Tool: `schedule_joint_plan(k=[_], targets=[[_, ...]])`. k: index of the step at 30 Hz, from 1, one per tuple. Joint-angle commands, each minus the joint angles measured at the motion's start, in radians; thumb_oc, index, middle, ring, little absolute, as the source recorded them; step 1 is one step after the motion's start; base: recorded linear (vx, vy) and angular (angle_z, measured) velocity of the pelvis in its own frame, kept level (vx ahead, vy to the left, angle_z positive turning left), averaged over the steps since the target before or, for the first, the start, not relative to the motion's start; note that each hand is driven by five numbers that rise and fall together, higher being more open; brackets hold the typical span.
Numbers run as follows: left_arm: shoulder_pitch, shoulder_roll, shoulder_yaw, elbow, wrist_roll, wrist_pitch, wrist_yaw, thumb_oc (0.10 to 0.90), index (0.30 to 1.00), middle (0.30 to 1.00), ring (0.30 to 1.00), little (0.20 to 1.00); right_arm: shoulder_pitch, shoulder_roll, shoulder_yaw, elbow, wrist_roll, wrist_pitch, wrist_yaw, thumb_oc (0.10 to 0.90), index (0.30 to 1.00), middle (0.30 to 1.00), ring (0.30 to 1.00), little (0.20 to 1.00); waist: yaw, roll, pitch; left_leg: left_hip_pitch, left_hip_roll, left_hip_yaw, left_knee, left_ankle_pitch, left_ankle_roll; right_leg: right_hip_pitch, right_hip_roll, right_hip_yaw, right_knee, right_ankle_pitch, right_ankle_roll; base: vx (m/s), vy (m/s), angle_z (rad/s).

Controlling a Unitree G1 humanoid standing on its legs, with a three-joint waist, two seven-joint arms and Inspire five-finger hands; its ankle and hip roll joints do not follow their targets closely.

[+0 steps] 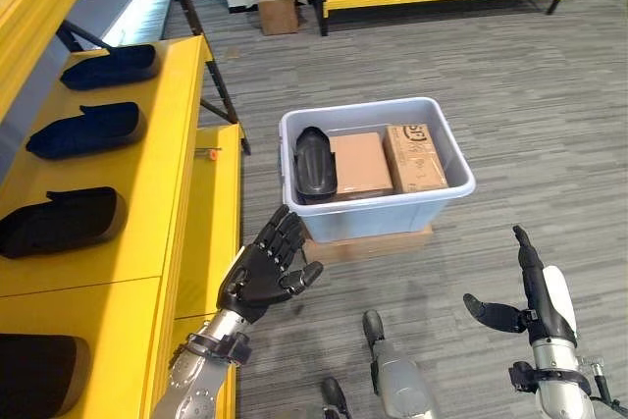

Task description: Move parts from the plastic box to the shelf.

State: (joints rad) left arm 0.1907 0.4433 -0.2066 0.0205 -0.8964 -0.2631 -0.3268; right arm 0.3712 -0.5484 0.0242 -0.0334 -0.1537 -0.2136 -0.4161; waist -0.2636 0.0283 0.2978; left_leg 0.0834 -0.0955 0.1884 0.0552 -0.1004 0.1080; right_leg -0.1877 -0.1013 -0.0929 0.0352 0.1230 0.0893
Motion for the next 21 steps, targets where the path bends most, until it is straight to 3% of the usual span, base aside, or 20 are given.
schedule_joint_plan(k=[1, 6, 7, 12, 17, 21], targets=[[-0.045, -0.003, 0.046, -0.155, 0.003, -0.094, -0.016, 0.900, 1.000, 1.000, 1.000, 1.000, -0.084, -0.054, -0.055, -0.057, 0.009, -0.075, -0.081, 0.900, 1.000, 1.000, 1.000, 1.000, -0.022, -0.019, -0.059, 0.123, 0.145, 0.075, -0.079, -0.038, -0.077, -0.001, 0.012, 0.002, 0.072, -0.044, 0.053, 0.07, -0.201, 0.11], [-0.058, -0.010, 0.039, -0.159, 0.012, -0.090, 0.002, 0.900, 1.000, 1.000, 1.000, 1.000, -0.095, -0.073, -0.053, -0.040, 0.042, -0.068, -0.112, 0.900, 1.000, 1.000, 1.000, 1.000, -0.036, -0.006, -0.056, 0.097, 0.181, 0.094, -0.050, -0.036, -0.094, 0.000, 0.020, 0.006, 0.104, -0.097, 0.021, 0.05, -0.152, 0.05], [-0.061, -0.008, 0.040, -0.167, 0.013, -0.091, 0.016, 0.900, 1.000, 1.000, 1.000, 1.000, -0.098, -0.085, -0.062, -0.043, 0.044, -0.057, -0.121, 0.900, 1.000, 1.000, 1.000, 1.000, -0.044, 0.008, -0.050, 0.086, 0.193, 0.103, -0.037, -0.035, -0.100, -0.004, 0.019, 0.017, 0.118, -0.113, 0.014, 0.07, -0.092, -0.02], [-0.062, -0.012, 0.042, -0.169, 0.006, -0.097, 0.032, 0.900, 1.000, 1.000, 1.000, 1.000, -0.097, -0.094, -0.072, -0.042, 0.039, -0.019, -0.168, 0.900, 1.000, 1.000, 1.000, 1.000, -0.056, 0.032, -0.038, 0.085, 0.208, 0.127, -0.020, -0.039, -0.109, -0.010, 0.011, 0.012, 0.142, -0.134, 0.006, 0.07, -0.060, -0.01], [-0.065, -0.013, 0.041, -0.173, -0.004, -0.099, 0.048, 0.900, 1.000, 1.000, 1.000, 1.000, -0.077, -0.088, -0.088, -0.034, 0.004, -0.003, -0.192, 0.900, 1.000, 1.000, 1.000, 1.000, -0.074, 0.057, -0.039, 0.079, 0.225, 0.143, 0.008, -0.006, -0.123, 0.000, 0.017, 0.015, 0.154, -0.160, -0.011, 0.08, -0.096, -0.05], [-0.070, -0.011, 0.031, -0.173, -0.004, -0.105, 0.040, 0.900, 1.000, 1.000, 1.000, 1.000, -0.074, -0.096, -0.084, -0.025, -0.016, -0.030, -0.182, 0.900, 1.000, 1.000, 1.000, 1.000, -0.076, 0.069, -0.044, 0.066, 0.240, 0.125, 0.076, 0.039, -0.137, 0.017, 0.035, 0.017, 0.170, -0.189, -0.038, 0.04, -0.169, -0.01]])
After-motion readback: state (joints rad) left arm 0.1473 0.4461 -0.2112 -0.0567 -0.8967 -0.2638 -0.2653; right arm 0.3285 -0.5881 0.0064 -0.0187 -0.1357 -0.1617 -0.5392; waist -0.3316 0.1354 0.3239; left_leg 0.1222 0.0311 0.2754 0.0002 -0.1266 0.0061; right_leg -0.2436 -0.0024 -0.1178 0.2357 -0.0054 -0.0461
